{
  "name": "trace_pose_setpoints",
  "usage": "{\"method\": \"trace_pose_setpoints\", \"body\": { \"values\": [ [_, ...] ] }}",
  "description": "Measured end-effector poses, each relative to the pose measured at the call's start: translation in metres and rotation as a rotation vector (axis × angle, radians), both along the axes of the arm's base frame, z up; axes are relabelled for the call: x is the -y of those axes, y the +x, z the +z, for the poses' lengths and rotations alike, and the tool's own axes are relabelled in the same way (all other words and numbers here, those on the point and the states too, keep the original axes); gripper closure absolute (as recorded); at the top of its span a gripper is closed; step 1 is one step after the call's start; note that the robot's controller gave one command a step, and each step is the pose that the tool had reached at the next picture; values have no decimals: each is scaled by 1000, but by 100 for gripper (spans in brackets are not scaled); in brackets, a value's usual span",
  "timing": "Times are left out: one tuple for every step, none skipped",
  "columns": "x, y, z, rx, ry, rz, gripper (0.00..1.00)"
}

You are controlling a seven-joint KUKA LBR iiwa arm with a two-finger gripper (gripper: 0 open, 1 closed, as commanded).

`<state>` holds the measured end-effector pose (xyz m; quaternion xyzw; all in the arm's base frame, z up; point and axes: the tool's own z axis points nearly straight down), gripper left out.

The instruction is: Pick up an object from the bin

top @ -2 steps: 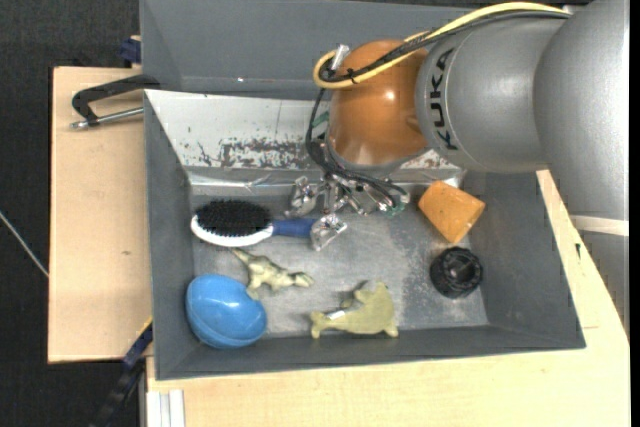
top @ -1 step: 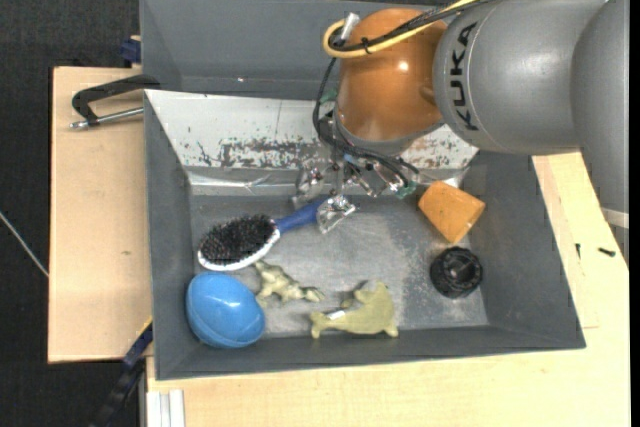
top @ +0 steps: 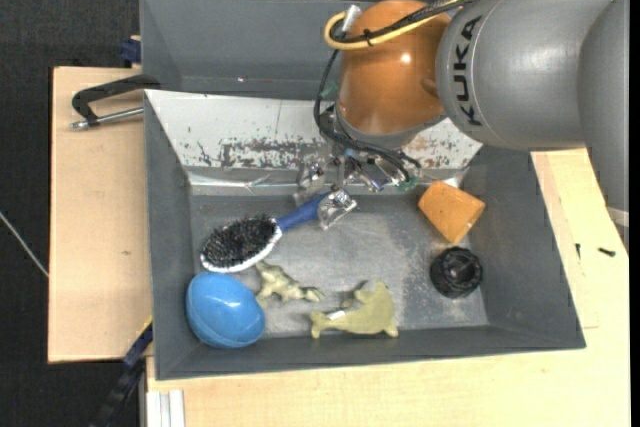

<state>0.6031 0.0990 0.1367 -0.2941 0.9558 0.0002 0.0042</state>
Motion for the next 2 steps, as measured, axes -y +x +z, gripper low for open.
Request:
{"method": "trace_pose_setpoints", "body": {
  "values": [
    [-1,1,16,0,0,-2,100],
    [-2,3,35,0,0,-2,100]
  ]
}}
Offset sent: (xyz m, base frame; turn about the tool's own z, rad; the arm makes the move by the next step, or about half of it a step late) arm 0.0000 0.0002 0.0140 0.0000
